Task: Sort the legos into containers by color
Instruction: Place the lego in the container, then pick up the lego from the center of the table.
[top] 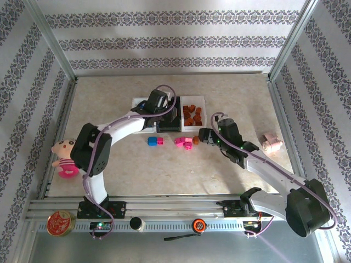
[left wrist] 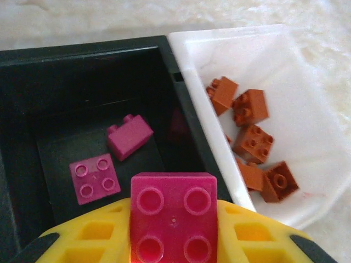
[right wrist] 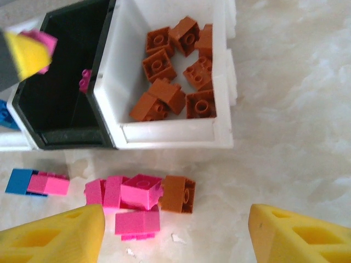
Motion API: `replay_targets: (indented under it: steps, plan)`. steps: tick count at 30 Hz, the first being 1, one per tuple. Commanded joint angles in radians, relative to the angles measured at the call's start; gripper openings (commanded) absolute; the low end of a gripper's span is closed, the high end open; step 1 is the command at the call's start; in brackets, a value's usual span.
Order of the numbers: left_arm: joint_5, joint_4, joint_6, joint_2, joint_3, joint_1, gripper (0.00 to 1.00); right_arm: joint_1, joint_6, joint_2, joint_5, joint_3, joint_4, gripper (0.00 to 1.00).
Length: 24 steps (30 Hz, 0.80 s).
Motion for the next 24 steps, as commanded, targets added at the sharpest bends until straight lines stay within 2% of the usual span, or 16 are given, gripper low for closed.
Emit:
replay_targets:
  steps: [1,5,9,13,18,20,24]
  plan:
    - [0.001,-0.093,-0.033,0.069,0.089,0.035,0.32,0.042,0.02,-0.015,-0.029,-0.038,-0.004,0.71]
    - [0.022,-0.114,-0.044,0.093,0.142,0.048,0.54,0.106,0.028,0.014,-0.042,-0.058,0.022,0.72]
    - [0.068,-0.069,-0.067,0.006,0.097,0.042,0.74,0.165,0.039,0.076,-0.033,-0.056,0.046,0.72]
    - [0.087,0.0,-0.085,-0.144,-0.025,0.021,0.82,0.202,0.034,0.151,-0.021,-0.031,0.068,0.72]
    - [0.089,0.109,-0.139,-0.366,-0.269,-0.007,0.89,0.238,0.033,0.257,0.009,0.011,0.071,0.69]
    - [0.087,0.144,-0.162,-0.447,-0.37,-0.016,0.99,0.246,0.032,0.301,0.018,0.024,0.072,0.68]
    - [0.062,0.182,-0.191,-0.599,-0.546,-0.035,1.0,0.247,0.019,0.38,0.025,0.058,0.101,0.65]
